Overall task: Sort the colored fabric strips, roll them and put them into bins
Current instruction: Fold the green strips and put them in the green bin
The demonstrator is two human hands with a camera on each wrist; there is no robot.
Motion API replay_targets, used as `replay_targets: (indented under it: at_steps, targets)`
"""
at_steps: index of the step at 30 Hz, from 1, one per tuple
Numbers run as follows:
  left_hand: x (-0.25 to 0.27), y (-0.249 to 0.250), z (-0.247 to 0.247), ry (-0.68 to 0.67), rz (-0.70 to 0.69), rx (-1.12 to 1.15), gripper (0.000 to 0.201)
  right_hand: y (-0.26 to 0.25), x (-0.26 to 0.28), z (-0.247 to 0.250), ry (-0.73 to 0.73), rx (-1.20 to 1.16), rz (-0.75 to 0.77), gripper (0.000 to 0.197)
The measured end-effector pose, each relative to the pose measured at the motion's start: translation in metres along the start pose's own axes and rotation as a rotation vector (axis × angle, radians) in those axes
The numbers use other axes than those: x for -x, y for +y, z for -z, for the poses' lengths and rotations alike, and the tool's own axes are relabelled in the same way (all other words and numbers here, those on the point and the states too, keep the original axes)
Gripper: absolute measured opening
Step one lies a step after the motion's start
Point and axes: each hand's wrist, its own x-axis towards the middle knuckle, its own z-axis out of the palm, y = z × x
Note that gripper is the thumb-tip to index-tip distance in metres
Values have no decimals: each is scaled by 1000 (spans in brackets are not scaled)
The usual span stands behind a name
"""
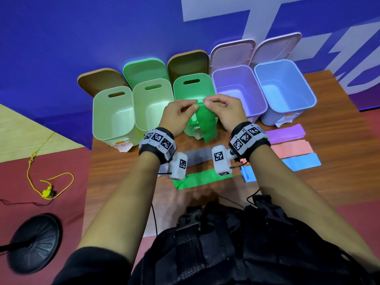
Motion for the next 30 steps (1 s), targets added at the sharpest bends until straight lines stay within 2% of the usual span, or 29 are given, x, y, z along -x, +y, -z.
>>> replay_targets:
  at_steps: [5, 9, 14, 27, 30]
  targets:
    - [2, 0, 0, 31, 32, 129, 8, -5, 2, -1, -17, -16, -20, 12]
    - [1, -1, 1, 26, 35, 147, 4, -4, 3, -1, -37, 8, -17, 19]
    - [2, -2, 1, -4, -17, 100, 14, -4, 5, 0, -64, -26, -37, 29]
    - [5, 4, -2, -39, 52, 136, 19, 0, 1, 1, 29, 34, -36, 18]
    - [6, 4, -2, -69, 34, 152, 38, 2, -1, 1, 61, 37, -47, 20]
